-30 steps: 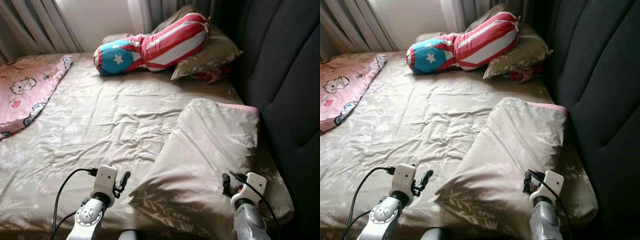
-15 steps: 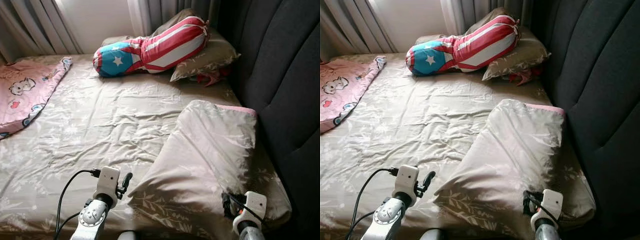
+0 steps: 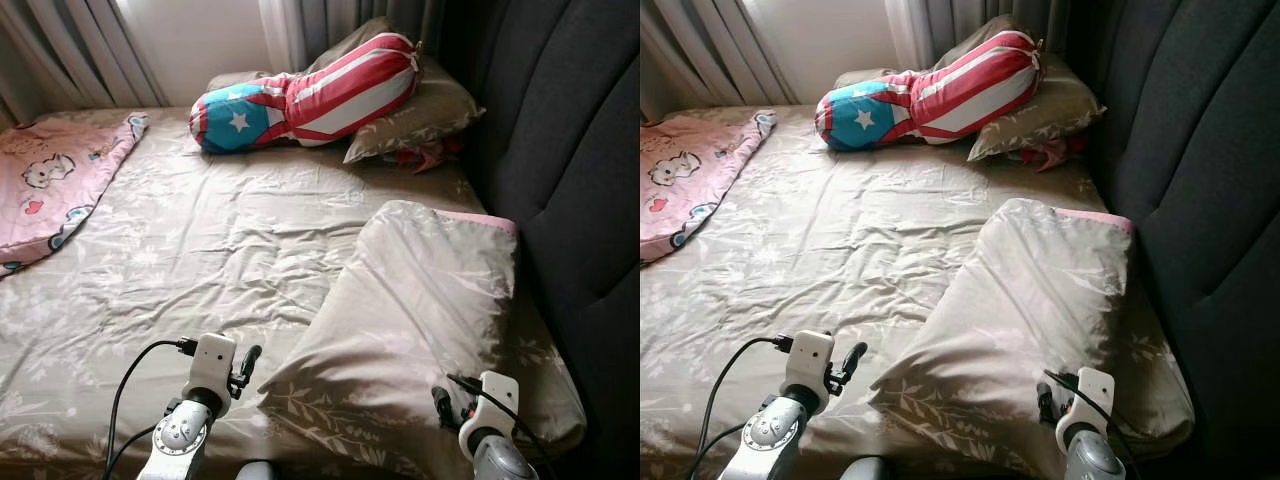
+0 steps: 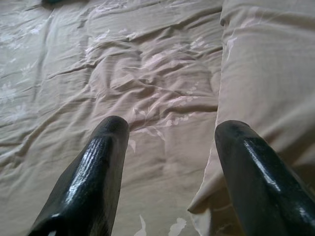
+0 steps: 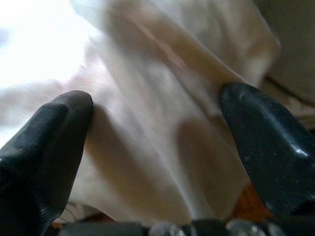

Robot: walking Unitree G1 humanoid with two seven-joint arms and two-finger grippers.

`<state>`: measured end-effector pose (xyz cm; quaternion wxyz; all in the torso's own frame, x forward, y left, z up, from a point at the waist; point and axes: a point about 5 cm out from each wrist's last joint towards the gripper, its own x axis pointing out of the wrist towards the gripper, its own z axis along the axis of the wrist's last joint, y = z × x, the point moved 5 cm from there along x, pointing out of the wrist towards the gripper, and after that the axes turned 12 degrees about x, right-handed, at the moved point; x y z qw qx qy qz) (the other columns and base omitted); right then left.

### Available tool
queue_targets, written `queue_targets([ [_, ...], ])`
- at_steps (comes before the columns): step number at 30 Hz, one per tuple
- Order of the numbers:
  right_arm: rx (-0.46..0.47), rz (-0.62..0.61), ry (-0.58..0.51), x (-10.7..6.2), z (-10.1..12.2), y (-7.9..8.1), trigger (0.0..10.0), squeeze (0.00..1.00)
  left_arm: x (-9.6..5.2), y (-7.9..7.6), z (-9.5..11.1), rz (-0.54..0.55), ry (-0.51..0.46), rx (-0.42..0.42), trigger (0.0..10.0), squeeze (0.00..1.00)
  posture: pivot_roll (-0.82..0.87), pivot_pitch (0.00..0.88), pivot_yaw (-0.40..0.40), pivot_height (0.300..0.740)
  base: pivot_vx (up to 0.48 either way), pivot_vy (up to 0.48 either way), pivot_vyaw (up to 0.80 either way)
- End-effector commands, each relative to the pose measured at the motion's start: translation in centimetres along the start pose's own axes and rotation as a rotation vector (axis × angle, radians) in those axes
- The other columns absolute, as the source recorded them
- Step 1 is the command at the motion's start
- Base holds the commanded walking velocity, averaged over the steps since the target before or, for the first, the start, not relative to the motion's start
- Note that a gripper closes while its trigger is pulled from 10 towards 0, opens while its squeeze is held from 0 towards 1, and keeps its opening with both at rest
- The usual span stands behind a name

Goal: Clean up the room

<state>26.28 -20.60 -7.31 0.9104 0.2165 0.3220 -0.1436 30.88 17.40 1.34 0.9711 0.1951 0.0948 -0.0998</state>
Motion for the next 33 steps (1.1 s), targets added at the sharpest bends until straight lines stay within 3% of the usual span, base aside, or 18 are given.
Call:
queue_targets([
  [1,0.018,-0.03,0.017,0.0,-0.2,-0.6,10.0,0.0,-0.3,0.2,-0.3,-0.002,0.008,0.019,10.0,0.0,0.01,0.067,0.037,0.67,0.0,0.0,0.0],
  [10,0.038,-0.092,0.1,-0.3,-2.3,-1.9,10.0,0.0,-0.9,0.1,-0.4,-0.023,0.007,0.038,10.0,0.0,0.02,0.093,0.053,0.67,0.0,0.0,0.0],
  [16,0.065,-0.029,0.141,-0.2,-3.7,-0.4,10.0,0.0,-1.6,0.4,-0.4,-0.031,0.005,0.055,10.0,0.0,0.04,0.113,0.068,0.67,0.0,0.0,0.0],
  [23,-0.01,-0.029,0.121,0.2,-3.1,0.1,10.0,0.0,-2.0,1.0,-0.1,-0.054,-0.001,0.102,10.0,0.0,0.06,0.135,0.081,0.67,0.0,0.0,0.0],
  [26,-0.05,-0.043,0.043,0.5,-1.8,-0.1,10.0,0.0,-1.9,1.7,0.4,-0.044,-0.014,0.109,10.0,0.0,0.07,0.142,0.088,0.67,0.0,0.0,0.0],
  [30,-0.014,-0.006,0.059,0.8,-2.2,0.6,10.0,0.0,-1.2,2.5,2.3,0.01,-0.051,0.042,10.0,0.0,0.09,0.158,0.097,0.67,0.0,0.0,0.0],
  [33,-0.019,-0.009,0.066,0.8,-2.3,0.7,10.0,0.0,-1.2,2.5,2.6,0.008,-0.061,0.045,10.0,0.0,0.1,0.161,0.1,0.67,0.0,0.0,0.0],
])
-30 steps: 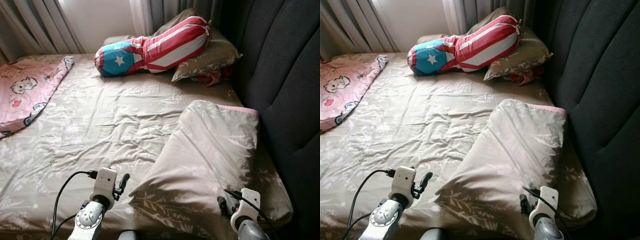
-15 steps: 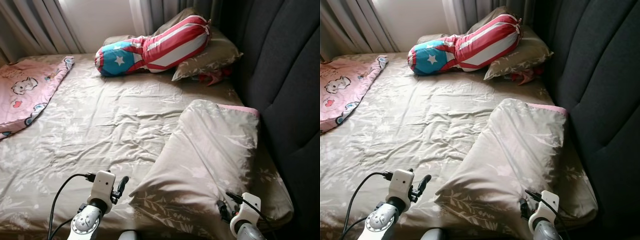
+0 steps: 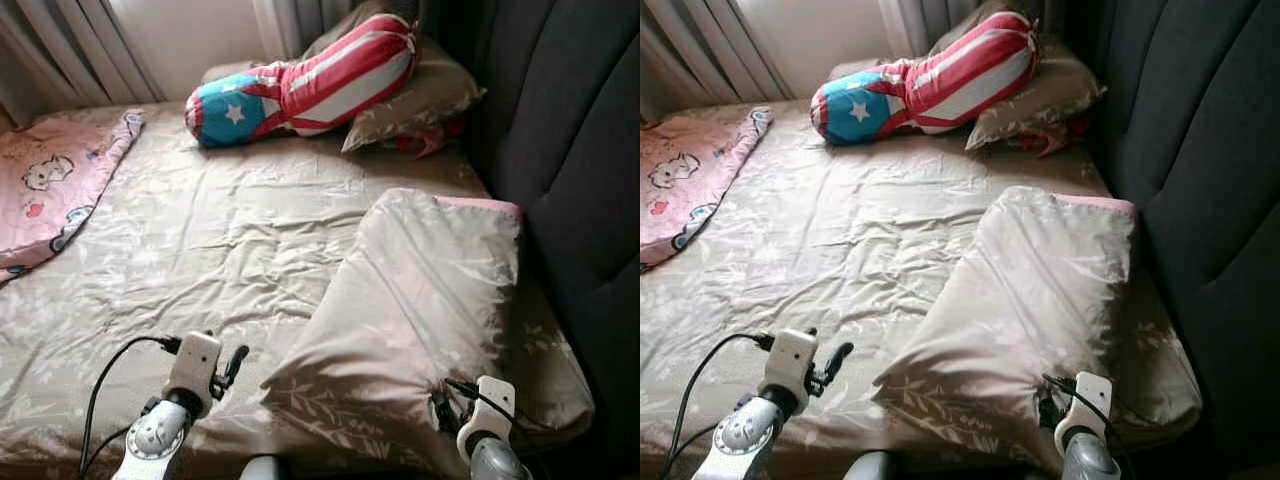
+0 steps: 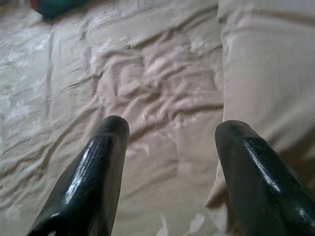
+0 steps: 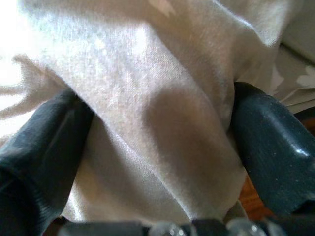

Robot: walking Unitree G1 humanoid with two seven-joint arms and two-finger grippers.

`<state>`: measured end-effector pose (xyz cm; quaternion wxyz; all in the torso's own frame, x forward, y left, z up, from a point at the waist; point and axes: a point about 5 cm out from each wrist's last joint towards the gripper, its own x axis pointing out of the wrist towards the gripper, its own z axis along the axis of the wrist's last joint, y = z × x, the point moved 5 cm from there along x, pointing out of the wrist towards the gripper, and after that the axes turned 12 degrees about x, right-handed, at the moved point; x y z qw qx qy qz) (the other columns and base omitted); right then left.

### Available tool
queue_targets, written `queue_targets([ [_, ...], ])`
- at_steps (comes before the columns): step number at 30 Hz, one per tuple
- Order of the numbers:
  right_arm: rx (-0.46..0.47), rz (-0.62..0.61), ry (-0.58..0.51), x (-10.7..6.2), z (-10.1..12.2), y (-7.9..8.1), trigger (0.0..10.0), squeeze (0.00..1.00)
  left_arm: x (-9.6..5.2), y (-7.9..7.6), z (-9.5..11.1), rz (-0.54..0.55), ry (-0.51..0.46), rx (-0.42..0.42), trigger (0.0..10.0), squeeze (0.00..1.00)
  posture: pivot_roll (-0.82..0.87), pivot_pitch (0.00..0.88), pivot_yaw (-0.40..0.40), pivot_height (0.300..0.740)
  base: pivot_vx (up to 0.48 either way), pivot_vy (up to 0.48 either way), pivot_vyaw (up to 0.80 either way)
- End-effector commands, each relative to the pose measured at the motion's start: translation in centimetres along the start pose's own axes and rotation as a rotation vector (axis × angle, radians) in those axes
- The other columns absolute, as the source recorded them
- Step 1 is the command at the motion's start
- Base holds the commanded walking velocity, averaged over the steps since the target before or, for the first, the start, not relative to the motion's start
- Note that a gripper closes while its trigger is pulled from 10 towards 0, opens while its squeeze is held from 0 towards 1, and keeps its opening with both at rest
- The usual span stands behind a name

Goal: Clean up the room

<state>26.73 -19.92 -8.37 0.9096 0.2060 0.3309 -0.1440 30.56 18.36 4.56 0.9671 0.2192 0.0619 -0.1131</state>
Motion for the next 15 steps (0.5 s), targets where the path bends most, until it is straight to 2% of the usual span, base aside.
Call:
queue_targets([
  [1,-0.001,0.0,0.056,-0.1,-1.6,0.4,10.0,0.0,0.0,0.5,0.4,0.016,-0.003,-0.01,10.0,0.0,0.1,0.162,0.101,0.67,0.0,0.0,0.0],
  [7,0.08,0.01,0.089,0.1,-2.4,1.7,10.0,0.0,-1.0,0.8,1.7,0.023,-0.033,-0.009,10.0,0.0,0.14,0.194,0.116,0.67,0.0,0.0,0.0],
  [15,0.11,0.058,0.076,0.3,-1.9,3.8,10.0,0.0,-2.7,1.7,2.2,0.053,-0.028,-0.014,10.0,0.0,0.16,0.234,0.123,0.67,0.0,0.0,0.0],
])
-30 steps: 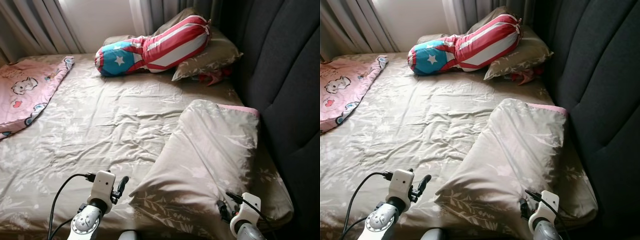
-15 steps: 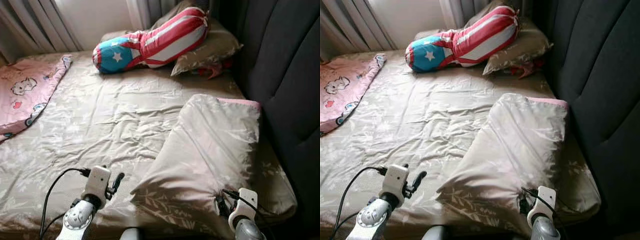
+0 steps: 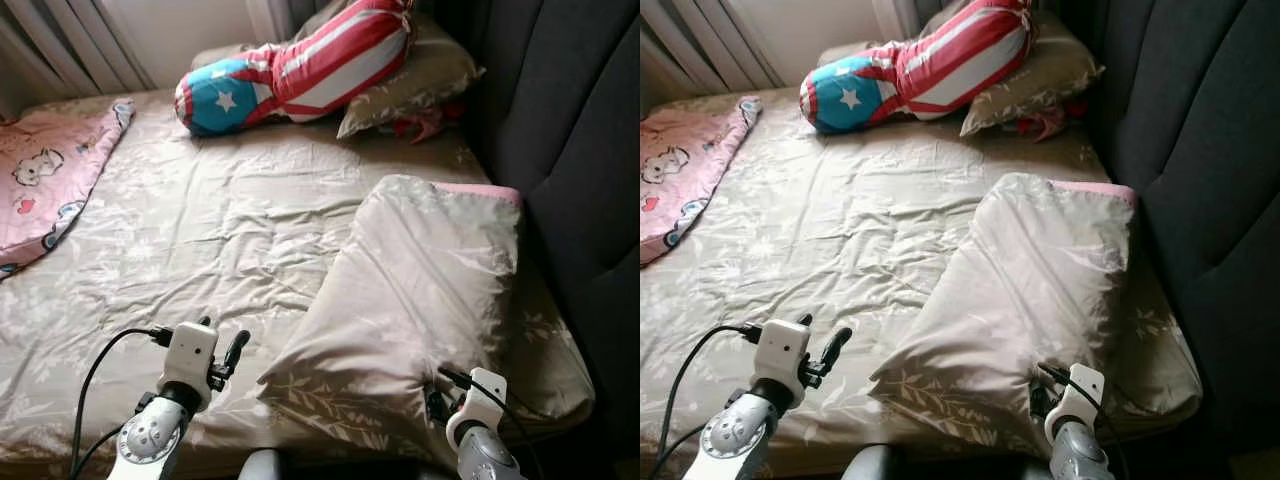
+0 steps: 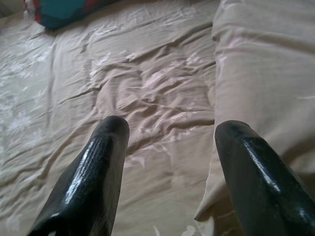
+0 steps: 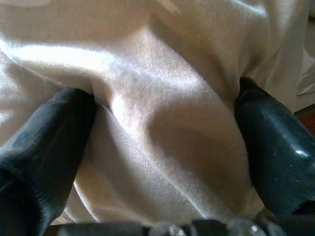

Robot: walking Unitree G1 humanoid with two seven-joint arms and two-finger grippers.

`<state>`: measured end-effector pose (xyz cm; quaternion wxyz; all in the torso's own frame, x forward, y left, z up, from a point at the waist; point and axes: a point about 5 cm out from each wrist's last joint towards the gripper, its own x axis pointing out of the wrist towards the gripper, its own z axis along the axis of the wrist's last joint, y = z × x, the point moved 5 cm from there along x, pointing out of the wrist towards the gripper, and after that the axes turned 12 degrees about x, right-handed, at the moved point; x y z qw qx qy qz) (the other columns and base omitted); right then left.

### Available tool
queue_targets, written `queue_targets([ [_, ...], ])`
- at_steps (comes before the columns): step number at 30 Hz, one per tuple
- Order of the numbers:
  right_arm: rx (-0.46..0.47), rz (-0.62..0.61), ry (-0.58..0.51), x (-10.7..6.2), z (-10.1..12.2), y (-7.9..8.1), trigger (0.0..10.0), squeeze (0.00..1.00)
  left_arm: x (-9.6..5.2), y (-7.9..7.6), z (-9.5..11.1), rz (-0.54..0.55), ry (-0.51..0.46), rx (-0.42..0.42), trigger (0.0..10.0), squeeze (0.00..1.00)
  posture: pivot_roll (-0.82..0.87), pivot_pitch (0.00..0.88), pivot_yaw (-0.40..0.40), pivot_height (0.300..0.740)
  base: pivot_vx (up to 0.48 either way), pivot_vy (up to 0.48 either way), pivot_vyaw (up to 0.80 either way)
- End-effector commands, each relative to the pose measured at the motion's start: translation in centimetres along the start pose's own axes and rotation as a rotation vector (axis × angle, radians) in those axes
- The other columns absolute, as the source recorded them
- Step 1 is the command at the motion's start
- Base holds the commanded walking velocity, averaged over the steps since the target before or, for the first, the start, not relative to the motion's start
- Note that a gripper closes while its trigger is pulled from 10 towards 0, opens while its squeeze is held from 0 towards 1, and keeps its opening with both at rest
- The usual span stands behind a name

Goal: Clean up the room

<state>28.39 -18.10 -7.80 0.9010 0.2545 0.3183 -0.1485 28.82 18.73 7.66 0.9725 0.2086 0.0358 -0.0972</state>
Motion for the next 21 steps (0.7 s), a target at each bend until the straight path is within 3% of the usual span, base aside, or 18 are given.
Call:
queue_targets([
  [1,0.01,0.035,0.08,-0.2,-2.3,1.4,10.0,0.0,-0.5,0.5,-0.3,0.012,0.024,0.004,10.0,0.0,0.16,0.238,0.123,0.67,0.0,0.0,0.0],
  [2,0.009,0.044,0.075,-0.2,-2.2,1.7,6.4,0.0,-0.6,0.4,-0.3,0.012,0.027,0.003,10.0,0.0,0.16,0.241,0.122,0.67,0.0,0.0,0.0],
  [3,0.009,0.044,0.075,-0.2,-2.2,1.7,6.4,0.0,-0.6,0.4,-0.3,0.012,0.027,0.003,10.0,0.0,0.16,0.241,0.122,0.67,0.0,0.0,0.0],
  [4,0.01,0.051,0.069,-0.1,-1.9,1.9,1.7,0.0,-0.7,0.3,-0.3,0.011,0.033,0.0,10.0,0.0,0.16,0.244,0.122,0.67,0.0,0.0,0.0],
  [5,0.009,0.056,0.065,0.0,-1.8,2.1,0.0,0.0,-0.7,0.2,-0.3,0.009,0.037,-0.001,10.0,0.0,0.16,0.245,0.122,0.67,0.0,0.0,0.0],
  [21,-0.011,0.057,0.077,-0.3,-2.7,1.8,0.0,0.0,-0.4,0.1,-0.1,0.017,0.055,-0.012,10.0,0.0,0.15,0.231,0.109,0.67,0.0,0.0,0.0],
])
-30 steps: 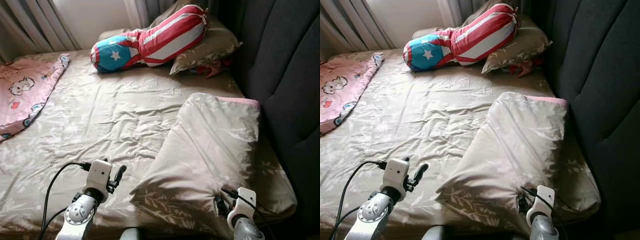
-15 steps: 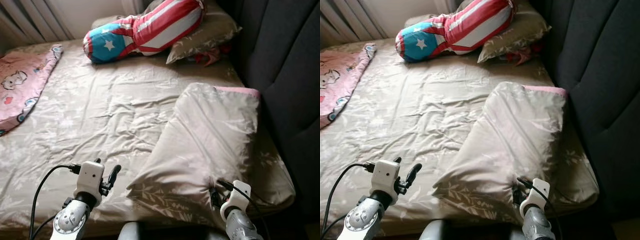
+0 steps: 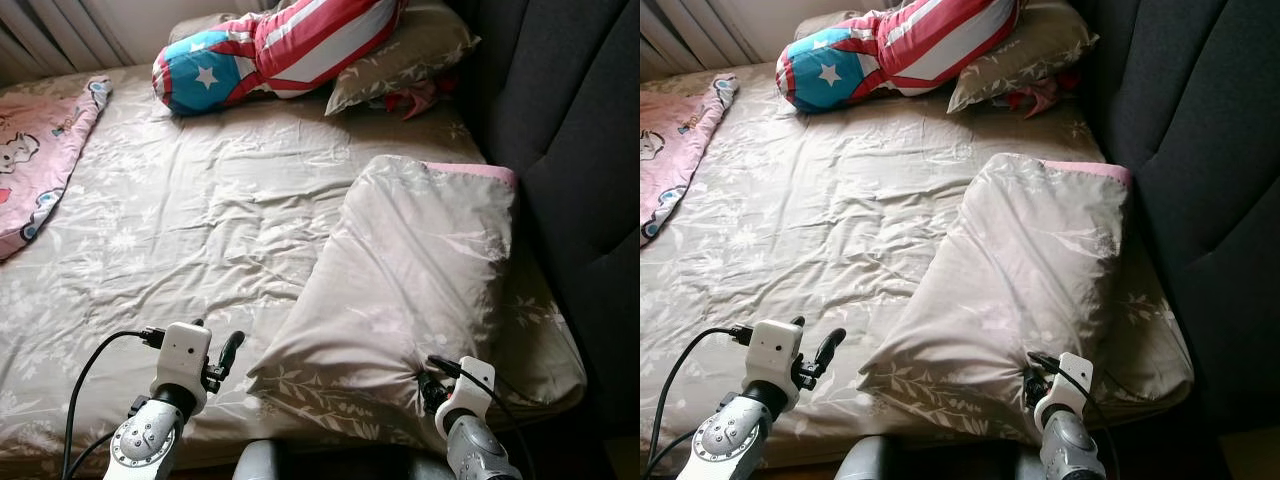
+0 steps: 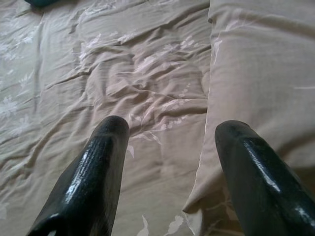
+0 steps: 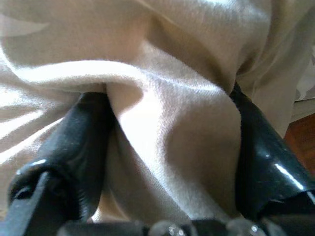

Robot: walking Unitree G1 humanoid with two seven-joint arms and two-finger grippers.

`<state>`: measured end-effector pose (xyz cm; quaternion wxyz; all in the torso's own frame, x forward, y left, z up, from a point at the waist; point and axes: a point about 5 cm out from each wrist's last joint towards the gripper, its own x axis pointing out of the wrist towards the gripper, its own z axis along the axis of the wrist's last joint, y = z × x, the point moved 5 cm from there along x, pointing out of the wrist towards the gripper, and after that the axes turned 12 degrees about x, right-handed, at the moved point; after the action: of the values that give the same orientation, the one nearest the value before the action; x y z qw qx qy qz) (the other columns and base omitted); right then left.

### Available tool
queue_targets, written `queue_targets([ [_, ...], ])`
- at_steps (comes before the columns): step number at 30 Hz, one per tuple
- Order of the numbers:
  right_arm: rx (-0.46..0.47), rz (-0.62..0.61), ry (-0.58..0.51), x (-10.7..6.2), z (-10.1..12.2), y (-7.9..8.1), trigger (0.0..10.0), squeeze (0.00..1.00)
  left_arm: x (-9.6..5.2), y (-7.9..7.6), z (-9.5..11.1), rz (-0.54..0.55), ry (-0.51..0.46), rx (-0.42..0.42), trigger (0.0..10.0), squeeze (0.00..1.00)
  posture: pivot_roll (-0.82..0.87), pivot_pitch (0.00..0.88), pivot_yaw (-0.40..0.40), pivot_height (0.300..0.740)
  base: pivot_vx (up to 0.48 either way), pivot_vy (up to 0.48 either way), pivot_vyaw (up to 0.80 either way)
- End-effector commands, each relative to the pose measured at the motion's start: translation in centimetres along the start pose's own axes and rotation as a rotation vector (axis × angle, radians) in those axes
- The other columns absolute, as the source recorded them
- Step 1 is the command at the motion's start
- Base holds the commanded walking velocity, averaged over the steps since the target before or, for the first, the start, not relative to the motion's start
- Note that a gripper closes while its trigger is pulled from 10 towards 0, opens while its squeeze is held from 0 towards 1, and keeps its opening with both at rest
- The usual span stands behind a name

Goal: Clean up the room

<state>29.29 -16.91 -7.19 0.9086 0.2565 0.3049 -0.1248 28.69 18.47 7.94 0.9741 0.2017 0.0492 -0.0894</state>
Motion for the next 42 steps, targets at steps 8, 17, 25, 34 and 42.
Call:
queue_targets([
  [8,-0.016,0.039,0.073,-0.1,-1.9,1.5,0.0,0.0,0.9,0.0,-0.4,0.012,0.02,-0.002,10.0,0.0,0.13,0.203,0.097,0.67,0.0,0.0,0.0],
  [17,-0.007,0.062,0.055,0.0,-1.4,2.2,0.0,0.0,1.6,0.4,-0.5,0.029,0.018,-0.007,10.0,0.0,0.12,0.172,0.085,0.67,0.0,0.0,0.0],
  [25,-0.017,0.046,0.06,0.0,-1.5,1.7,0.0,0.0,2.5,0.0,-0.7,0.03,0.016,-0.015,10.0,0.0,0.1,0.139,0.073,0.67,0.0,0.0,0.0],
  [34,-0.027,0.077,0.036,0.1,-0.8,1.9,0.0,0.0,3.0,-0.1,-1.3,0.044,0.016,-0.028,10.0,0.0,0.08,0.11,0.057,0.67,0.0,0.0,0.0],
  [42,-0.035,0.039,0.023,0.0,-0.5,0.4,0.0,0.0,3.2,-0.6,-3.2,0.049,0.058,-0.04,10.0,0.0,0.05,0.075,0.044,0.67,0.0,0.0,0.0],
])
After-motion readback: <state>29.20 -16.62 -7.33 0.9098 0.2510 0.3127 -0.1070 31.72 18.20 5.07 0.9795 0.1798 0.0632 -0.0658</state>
